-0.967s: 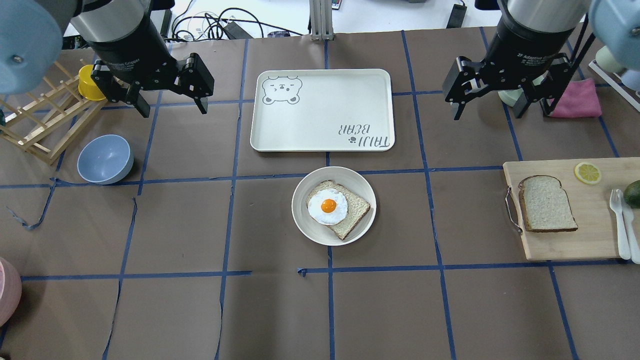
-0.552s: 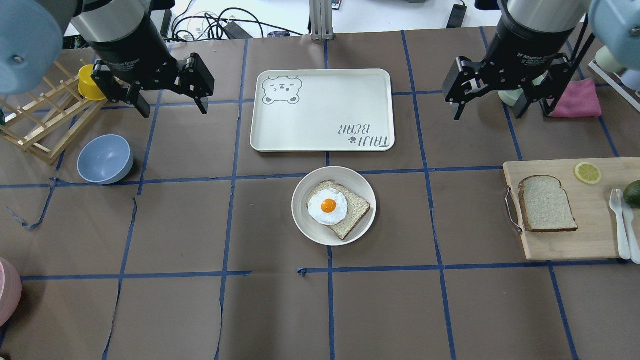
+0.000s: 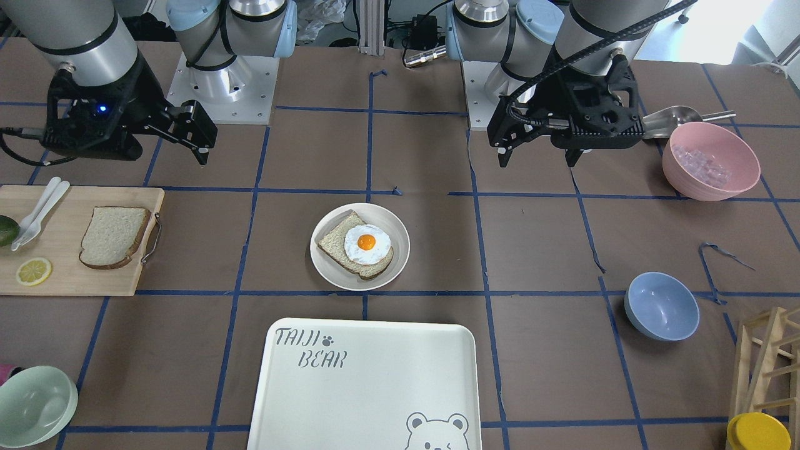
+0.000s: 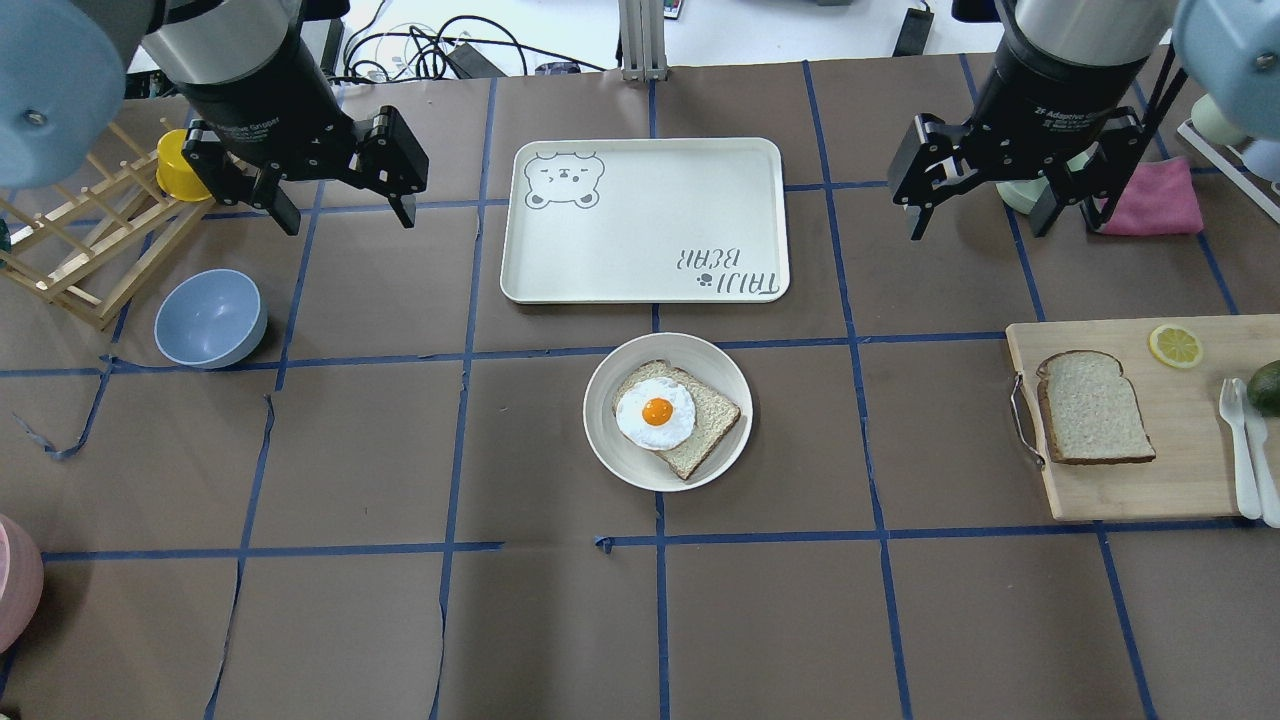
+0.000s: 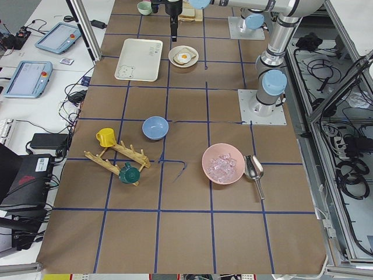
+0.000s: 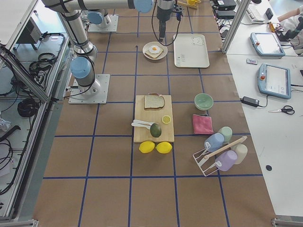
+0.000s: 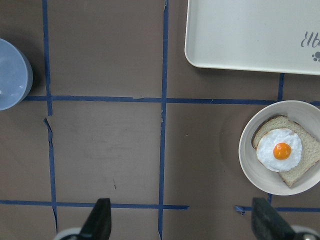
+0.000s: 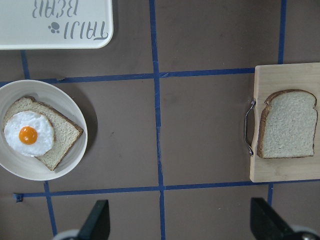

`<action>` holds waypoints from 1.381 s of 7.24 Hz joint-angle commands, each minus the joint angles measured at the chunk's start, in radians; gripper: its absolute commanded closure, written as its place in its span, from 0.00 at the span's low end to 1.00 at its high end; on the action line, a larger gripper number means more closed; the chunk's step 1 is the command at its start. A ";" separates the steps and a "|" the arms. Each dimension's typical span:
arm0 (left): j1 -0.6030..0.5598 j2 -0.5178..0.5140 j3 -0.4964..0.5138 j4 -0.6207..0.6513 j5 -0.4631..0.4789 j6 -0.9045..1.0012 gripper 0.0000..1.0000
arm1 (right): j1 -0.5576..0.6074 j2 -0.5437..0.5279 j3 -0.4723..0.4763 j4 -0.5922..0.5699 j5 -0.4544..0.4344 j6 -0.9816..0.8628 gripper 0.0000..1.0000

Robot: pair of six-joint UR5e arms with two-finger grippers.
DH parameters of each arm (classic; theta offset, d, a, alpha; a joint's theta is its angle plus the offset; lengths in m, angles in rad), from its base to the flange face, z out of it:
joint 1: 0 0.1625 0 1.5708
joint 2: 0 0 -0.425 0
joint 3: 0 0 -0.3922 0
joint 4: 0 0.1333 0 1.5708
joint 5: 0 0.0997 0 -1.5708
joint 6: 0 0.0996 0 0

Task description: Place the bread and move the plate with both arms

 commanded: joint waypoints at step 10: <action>0.001 0.000 0.000 0.000 0.000 -0.002 0.00 | -0.288 0.225 0.375 -0.522 -0.111 0.003 0.41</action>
